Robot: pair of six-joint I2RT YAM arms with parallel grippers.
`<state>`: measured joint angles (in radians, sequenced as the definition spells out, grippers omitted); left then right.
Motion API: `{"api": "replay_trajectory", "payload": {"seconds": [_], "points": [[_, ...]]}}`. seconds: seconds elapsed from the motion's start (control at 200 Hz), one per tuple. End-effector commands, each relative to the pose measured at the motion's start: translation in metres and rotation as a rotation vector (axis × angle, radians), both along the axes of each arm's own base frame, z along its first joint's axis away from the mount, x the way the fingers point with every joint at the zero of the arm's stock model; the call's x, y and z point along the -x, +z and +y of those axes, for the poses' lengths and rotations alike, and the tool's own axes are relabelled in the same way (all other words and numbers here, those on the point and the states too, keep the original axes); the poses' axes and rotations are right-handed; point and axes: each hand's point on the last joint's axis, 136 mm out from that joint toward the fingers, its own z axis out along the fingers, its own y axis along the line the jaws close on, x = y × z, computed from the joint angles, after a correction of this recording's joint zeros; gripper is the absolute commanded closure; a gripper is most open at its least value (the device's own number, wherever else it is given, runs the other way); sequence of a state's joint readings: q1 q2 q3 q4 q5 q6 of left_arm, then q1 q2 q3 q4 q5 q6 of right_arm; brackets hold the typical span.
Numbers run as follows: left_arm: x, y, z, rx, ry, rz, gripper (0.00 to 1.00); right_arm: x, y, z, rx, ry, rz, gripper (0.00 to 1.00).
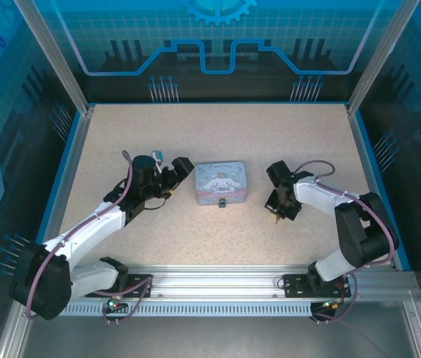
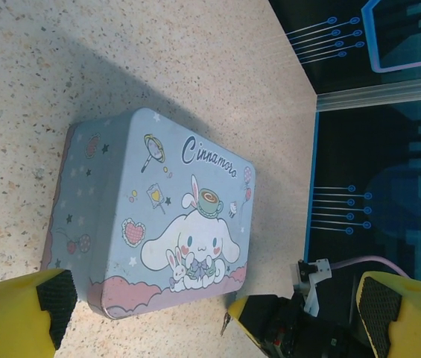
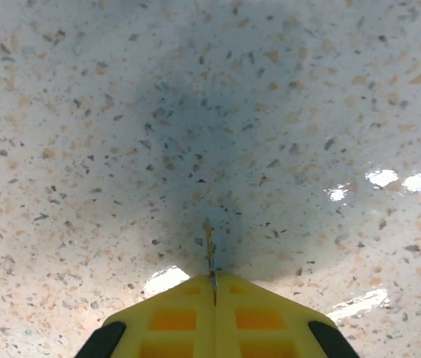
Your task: Unlock the padlock with the key
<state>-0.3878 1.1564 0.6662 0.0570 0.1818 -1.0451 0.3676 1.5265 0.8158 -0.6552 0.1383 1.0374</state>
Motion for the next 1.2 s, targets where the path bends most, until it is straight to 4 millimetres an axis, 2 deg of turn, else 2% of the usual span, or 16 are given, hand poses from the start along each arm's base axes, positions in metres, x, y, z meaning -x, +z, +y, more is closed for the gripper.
{"api": "replay_trajectory", "payload": {"seconds": [0.0,0.11,0.27,0.405,0.55,0.82,0.905,1.06,1.195], "points": [[-0.003,0.009,-0.003,-0.016,-0.03,0.008,0.01,0.005,0.004,0.002,-0.008,0.055,-0.018,1.0],[-0.003,0.01,-0.004,-0.05,-0.049,0.024,0.01,0.001,0.015,0.007,-0.043,0.103,-0.069,1.0],[-0.001,0.017,-0.005,-0.099,-0.095,0.026,0.01,-0.016,0.043,0.038,-0.2,0.241,-0.219,1.0],[0.001,0.029,-0.011,-0.124,-0.161,0.004,0.01,-0.03,0.08,0.074,-0.379,0.392,-0.368,1.0],[0.002,0.047,-0.024,-0.099,-0.244,-0.07,0.01,-0.032,0.125,0.109,-0.568,0.577,-0.51,1.0],[-0.001,0.063,-0.047,0.001,-0.329,-0.131,0.02,-0.024,0.193,0.149,-0.86,0.848,-0.734,1.0],[-0.003,0.068,-0.059,0.053,-0.368,-0.141,0.02,-0.023,0.205,0.155,-0.922,0.9,-0.766,1.0],[-0.006,0.073,-0.082,0.085,-0.44,-0.16,0.06,-0.026,0.213,0.165,-0.998,0.934,-0.775,1.0],[-0.01,0.076,-0.095,0.12,-0.476,-0.177,0.19,-0.03,0.213,0.169,-1.011,0.947,-0.767,1.0]]}}
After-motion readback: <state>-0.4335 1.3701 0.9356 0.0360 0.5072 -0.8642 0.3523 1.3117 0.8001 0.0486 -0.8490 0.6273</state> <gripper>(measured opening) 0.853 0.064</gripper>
